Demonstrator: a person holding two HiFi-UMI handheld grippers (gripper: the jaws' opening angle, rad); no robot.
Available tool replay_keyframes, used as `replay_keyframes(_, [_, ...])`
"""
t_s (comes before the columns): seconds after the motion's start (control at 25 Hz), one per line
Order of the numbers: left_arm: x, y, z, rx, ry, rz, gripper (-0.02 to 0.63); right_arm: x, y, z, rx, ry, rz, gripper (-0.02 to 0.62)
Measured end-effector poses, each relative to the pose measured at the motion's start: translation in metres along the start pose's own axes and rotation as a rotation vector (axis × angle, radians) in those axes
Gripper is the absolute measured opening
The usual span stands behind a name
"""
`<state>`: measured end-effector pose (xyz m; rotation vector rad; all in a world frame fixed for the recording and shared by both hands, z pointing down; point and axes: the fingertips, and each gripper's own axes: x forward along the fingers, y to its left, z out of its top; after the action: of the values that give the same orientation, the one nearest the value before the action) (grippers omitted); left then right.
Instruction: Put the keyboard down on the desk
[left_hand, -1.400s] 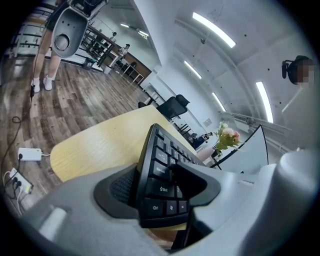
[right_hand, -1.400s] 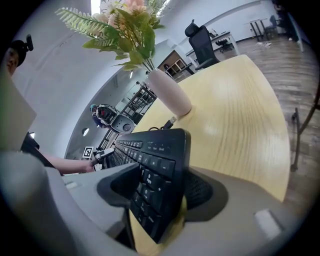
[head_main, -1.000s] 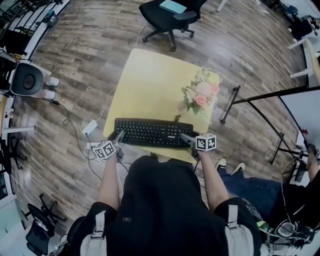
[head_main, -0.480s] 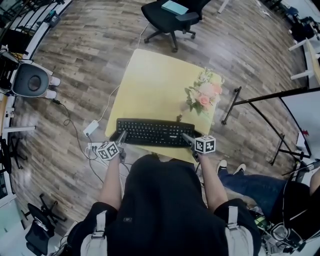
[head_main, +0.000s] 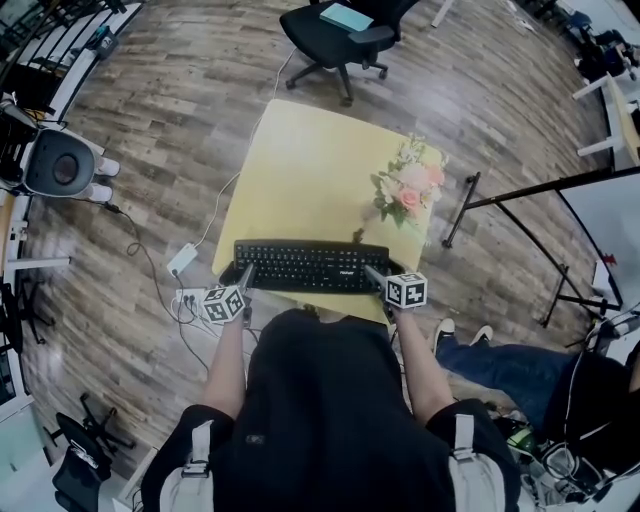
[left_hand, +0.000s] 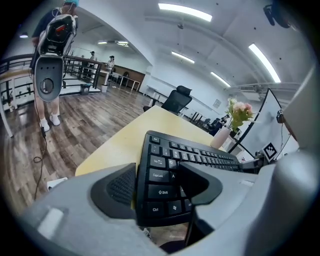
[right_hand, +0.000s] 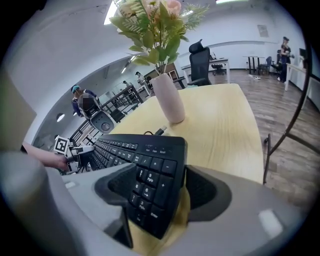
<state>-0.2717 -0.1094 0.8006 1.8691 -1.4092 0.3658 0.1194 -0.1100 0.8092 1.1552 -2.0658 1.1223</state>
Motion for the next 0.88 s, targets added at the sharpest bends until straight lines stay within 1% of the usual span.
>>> replay_keyframes(0.2, [0.0,-0.001,0.001,0.022,0.013,-0.023,0.255,-0.003,0.0,0.0,0.009,-0.022,-0.016,0.307])
replay_keyframes(0.36, [0.001,-0.001,-0.001,0.005,0.024,-0.041,0.255,-0.008,-0.004,-0.001,0.046,-0.059,-0.012,0.307])
replay_keyframes(0.48, [0.001,-0.001,-0.001,0.012,0.034,-0.048,0.255,-0.015,-0.007,-0.002,0.065,-0.083,-0.022,0.307])
replay_keyframes(0.68, [-0.004,-0.002,0.001,0.033,0.036,-0.036,0.255,-0.029,-0.003,0.002,0.039,-0.124,-0.043,0.307])
replay_keyframes(0.88, [-0.018,-0.003,0.01,0.033,0.001,-0.027,0.255,-0.044,0.004,0.004,0.0,-0.141,-0.068,0.307])
